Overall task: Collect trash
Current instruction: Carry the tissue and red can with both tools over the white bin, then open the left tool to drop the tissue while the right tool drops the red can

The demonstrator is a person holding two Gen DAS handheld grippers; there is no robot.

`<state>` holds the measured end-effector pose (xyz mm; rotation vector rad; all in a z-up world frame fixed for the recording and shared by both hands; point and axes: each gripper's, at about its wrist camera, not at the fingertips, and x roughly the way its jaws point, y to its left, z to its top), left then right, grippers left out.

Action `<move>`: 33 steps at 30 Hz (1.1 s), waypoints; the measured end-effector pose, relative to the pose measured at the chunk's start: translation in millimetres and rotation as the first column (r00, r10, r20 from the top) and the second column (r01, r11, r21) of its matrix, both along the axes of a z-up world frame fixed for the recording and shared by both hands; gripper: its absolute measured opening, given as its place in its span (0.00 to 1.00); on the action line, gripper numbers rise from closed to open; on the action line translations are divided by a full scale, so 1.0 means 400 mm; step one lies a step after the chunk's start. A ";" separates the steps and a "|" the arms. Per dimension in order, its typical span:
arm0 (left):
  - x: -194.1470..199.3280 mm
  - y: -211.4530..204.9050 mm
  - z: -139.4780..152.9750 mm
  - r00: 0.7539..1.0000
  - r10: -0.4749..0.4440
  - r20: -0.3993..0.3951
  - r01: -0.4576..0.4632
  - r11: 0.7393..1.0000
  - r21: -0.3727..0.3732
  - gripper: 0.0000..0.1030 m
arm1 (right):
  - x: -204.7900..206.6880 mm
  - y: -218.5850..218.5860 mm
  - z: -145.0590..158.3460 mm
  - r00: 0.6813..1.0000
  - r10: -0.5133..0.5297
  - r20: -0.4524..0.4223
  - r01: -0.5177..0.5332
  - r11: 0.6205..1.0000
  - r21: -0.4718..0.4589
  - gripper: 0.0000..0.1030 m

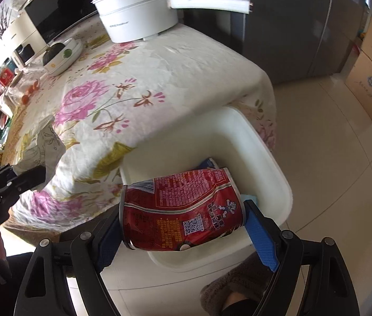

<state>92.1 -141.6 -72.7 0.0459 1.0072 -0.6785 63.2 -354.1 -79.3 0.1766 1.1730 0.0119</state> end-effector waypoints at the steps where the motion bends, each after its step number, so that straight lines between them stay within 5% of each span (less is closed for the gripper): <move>1: -0.001 -0.021 -0.006 1.000 -0.018 -0.005 0.018 1.000 0.002 0.31 | -0.004 -0.019 -0.003 1.000 -0.015 -0.004 0.015 1.000 0.000 0.84; 13: 0.008 -0.177 -0.068 0.992 -0.120 -0.026 0.121 0.992 0.032 0.35 | -0.039 -0.159 -0.039 0.994 -0.106 -0.037 0.107 0.994 0.006 0.84; 15: 0.009 -0.180 -0.066 0.995 -0.102 0.001 0.101 0.993 0.067 0.51 | -0.041 -0.172 -0.045 0.992 -0.117 -0.044 0.117 0.993 0.004 0.84; 17: 0.013 -0.183 -0.069 0.998 -0.066 0.013 0.064 0.988 0.138 0.88 | -0.042 -0.180 -0.049 0.991 -0.125 -0.050 0.126 0.992 0.004 0.84; 22: 0.016 -0.163 -0.070 1.000 -0.020 0.017 0.016 0.976 0.216 0.91 | -0.039 -0.184 -0.051 0.990 -0.130 -0.052 0.130 0.991 0.006 0.84; 33: 0.000 -0.074 -0.050 0.999 0.039 -0.010 -0.036 0.974 0.222 0.94 | -0.013 -0.116 -0.045 0.996 -0.076 -0.051 0.075 0.997 -0.007 0.84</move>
